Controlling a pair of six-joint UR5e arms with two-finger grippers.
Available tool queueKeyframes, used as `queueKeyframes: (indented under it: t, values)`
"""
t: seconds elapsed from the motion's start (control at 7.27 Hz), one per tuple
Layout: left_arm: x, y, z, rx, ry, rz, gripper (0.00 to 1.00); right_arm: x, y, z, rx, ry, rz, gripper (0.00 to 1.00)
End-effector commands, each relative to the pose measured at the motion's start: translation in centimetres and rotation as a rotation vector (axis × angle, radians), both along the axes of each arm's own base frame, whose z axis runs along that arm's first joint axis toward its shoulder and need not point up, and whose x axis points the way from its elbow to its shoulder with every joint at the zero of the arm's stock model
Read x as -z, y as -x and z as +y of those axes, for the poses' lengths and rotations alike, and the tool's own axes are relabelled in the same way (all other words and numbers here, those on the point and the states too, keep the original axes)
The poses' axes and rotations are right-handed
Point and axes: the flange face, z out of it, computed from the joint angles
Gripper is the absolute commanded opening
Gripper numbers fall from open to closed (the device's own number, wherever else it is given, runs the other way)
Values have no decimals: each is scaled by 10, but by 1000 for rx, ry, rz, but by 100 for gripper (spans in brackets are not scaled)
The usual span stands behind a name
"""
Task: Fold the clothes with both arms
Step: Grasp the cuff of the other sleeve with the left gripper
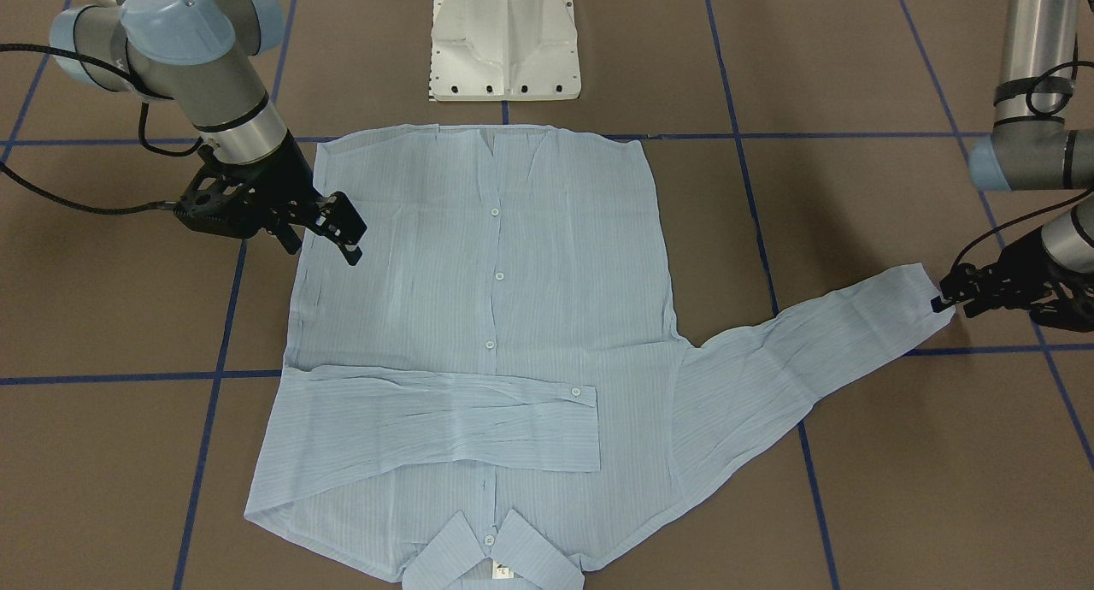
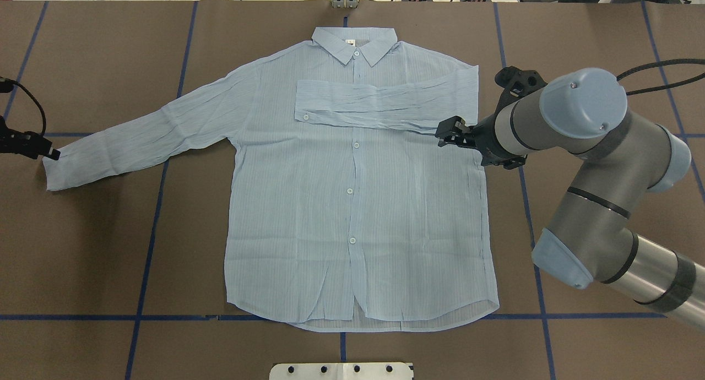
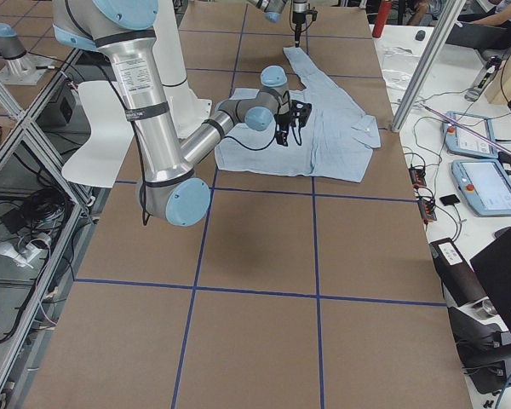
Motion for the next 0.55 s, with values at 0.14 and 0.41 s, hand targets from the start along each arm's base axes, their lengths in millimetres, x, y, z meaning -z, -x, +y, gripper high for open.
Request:
queueKeyframes:
  t: [0.14,0.41]
  values:
    - [-1,-7,2,-11,3,-2,53,1,0,0,2,0,-2,99]
    - [0,-7,2,-10,5,1,0,3,-1,1,0,-4,-4,99]
